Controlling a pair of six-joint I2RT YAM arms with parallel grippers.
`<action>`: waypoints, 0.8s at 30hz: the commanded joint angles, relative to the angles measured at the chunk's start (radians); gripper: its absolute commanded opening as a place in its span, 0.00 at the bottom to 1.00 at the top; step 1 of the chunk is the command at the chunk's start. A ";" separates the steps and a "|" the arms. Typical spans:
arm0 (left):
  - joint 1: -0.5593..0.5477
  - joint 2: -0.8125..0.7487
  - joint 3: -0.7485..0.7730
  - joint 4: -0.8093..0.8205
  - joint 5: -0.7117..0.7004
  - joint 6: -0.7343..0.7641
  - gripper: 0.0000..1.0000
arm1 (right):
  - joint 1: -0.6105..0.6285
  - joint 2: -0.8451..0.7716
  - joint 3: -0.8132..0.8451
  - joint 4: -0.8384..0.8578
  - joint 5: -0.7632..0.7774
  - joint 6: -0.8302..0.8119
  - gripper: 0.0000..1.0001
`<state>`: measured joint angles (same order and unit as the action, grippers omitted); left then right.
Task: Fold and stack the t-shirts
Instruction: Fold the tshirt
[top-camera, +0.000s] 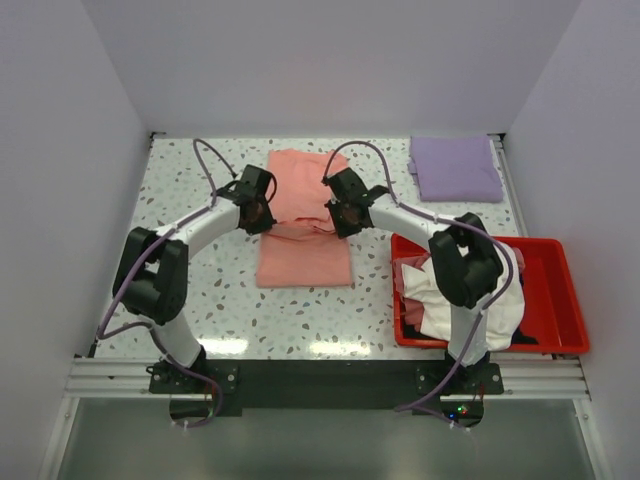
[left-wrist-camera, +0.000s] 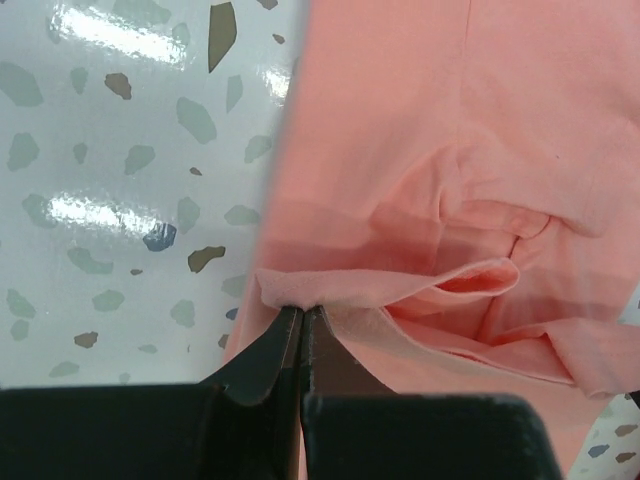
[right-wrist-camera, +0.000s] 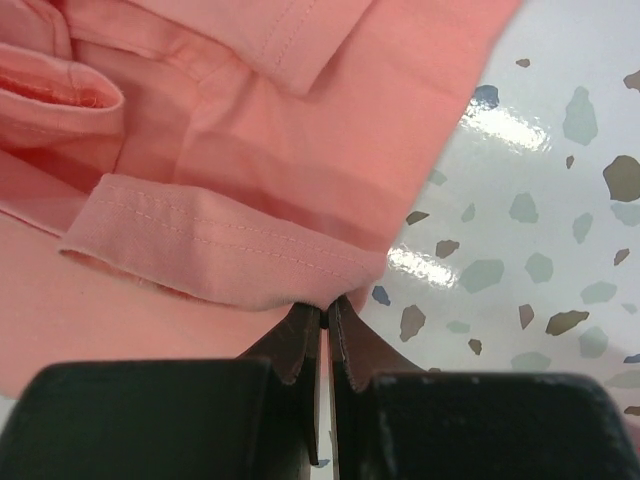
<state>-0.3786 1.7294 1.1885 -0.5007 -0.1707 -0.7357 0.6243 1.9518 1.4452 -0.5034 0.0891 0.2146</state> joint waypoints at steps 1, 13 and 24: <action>0.017 0.030 0.054 0.042 0.017 0.042 0.00 | -0.015 0.022 0.058 -0.011 -0.015 -0.011 0.00; 0.040 0.114 0.089 0.037 0.037 0.048 0.12 | -0.044 0.102 0.096 -0.015 -0.003 0.026 0.03; 0.041 0.026 0.094 0.039 0.043 0.062 0.82 | -0.052 0.049 0.121 -0.056 0.077 0.078 0.54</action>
<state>-0.3470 1.8347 1.2404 -0.4870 -0.1310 -0.6842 0.5766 2.0632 1.5227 -0.5316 0.1120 0.2695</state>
